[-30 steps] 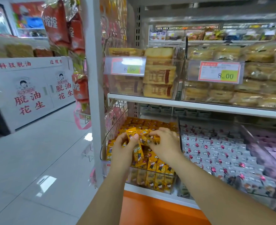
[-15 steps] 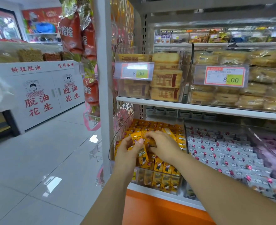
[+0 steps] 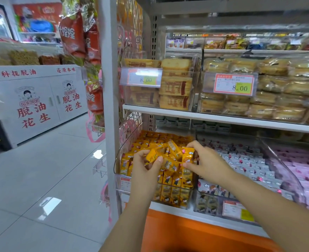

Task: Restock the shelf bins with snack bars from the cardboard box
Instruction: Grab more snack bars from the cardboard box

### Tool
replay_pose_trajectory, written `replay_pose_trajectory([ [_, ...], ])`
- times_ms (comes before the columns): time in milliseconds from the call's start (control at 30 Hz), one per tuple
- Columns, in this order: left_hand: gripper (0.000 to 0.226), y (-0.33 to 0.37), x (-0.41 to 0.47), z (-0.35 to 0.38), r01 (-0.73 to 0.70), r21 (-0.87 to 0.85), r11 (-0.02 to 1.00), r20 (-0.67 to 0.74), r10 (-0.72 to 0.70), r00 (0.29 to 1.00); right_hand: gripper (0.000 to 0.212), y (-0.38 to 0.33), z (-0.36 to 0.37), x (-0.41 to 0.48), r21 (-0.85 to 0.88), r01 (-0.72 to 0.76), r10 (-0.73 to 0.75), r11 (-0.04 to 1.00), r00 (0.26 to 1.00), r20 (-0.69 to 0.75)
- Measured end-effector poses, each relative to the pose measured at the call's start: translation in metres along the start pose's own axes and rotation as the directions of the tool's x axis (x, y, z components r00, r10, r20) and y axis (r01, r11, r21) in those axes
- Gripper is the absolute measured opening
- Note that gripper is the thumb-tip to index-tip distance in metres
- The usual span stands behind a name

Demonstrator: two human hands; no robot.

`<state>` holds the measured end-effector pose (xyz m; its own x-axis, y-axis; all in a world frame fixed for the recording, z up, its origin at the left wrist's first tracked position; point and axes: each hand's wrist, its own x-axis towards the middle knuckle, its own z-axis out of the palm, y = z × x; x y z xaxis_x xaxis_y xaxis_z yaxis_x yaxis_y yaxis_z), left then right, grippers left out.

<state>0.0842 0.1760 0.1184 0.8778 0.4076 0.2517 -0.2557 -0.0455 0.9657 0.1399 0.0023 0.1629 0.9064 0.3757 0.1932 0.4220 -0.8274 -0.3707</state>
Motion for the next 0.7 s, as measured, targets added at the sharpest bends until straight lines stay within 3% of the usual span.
replay_pose_trajectory([
  [100,0.032,-0.006,-0.011,0.001,-0.015,0.156,0.988,0.021,0.012,1.000,0.051,0.007,0.005,-0.006,-0.133,-0.028,0.028,0.991,1.000,-0.001],
  [200,0.026,-0.013,-0.013,-0.001,-0.008,0.268,0.963,0.098,-0.019,0.995,0.048,0.007,0.005,-0.008,-0.270,0.055,-0.060,0.961,0.998,-0.013],
  [333,0.017,-0.020,-0.015,-0.004,-0.004,0.363,0.932,0.087,-0.030,0.996,0.038,0.005,0.008,-0.003,-0.423,0.139,-0.111,0.896,0.990,0.091],
  [500,0.019,-0.021,-0.010,-0.012,-0.157,0.684,0.712,0.170,0.053,0.984,0.032,0.002,0.005,0.000,-0.472,0.201,-0.141,0.859,0.977,0.159],
  [567,0.020,-0.020,-0.008,-0.011,-0.183,0.673,0.717,0.214,0.048,0.976,0.034,0.003,-0.001,0.003,-0.487,0.225,-0.155,0.844,0.971,0.179],
  [600,0.020,-0.020,-0.007,-0.011,-0.159,0.623,0.766,0.205,0.036,0.978,0.036,0.004,-0.002,0.005,-0.455,0.205,-0.151,0.867,0.977,0.154],
  [667,0.019,-0.020,-0.005,-0.012,-0.067,0.445,0.893,0.165,-0.008,0.986,0.046,0.006,-0.003,0.008,-0.254,0.098,-0.078,0.962,0.993,0.085],
  [700,0.019,-0.021,-0.003,-0.012,-0.023,0.342,0.939,0.156,-0.033,0.987,0.055,0.006,-0.002,0.010,-0.074,0.031,-0.025,0.997,0.996,0.084],
])
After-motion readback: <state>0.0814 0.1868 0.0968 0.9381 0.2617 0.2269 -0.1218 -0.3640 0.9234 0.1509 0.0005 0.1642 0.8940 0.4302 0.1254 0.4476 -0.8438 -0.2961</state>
